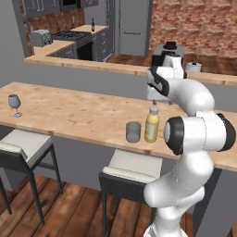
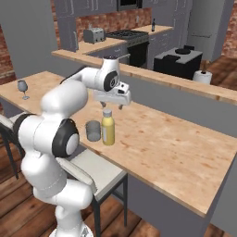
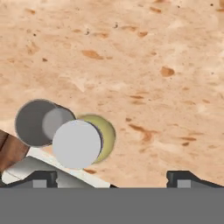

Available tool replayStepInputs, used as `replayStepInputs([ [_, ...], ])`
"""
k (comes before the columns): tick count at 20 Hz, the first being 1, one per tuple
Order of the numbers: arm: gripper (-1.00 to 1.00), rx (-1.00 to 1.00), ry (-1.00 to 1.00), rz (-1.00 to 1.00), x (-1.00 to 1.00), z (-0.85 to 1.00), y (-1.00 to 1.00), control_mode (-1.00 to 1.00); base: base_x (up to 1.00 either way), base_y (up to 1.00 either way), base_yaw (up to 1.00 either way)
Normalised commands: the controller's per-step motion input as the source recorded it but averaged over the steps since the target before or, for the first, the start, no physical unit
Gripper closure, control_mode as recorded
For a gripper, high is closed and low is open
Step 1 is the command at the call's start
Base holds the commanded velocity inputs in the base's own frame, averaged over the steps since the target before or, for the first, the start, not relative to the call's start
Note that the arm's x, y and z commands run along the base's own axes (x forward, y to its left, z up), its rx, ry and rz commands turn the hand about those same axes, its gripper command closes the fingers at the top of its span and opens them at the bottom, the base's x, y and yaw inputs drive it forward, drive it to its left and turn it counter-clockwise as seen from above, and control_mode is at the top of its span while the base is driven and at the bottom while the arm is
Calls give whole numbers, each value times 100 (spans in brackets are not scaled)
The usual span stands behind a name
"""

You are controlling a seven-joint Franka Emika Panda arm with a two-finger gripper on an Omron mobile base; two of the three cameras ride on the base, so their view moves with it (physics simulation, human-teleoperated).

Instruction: There is a wine glass and glass cup on the dining counter. Place the wine bottle next to the wine glass and the juice bottle next to the glass cup.

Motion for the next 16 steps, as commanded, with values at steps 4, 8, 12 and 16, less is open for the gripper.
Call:
replayStepInputs([
  [4, -100, 0, -21, -1, -57, 3, -19, -100, 0, 0, 0],
  [8, -100, 0, -24, -3, -68, -1, -16, -100, 0, 0, 0],
  [12, -100, 0, -15, -1, -71, -3, -6, -100, 0, 0, 0],
  [16, -100, 0, -2, 0, -61, 0, -1, -100, 0, 0, 0],
])
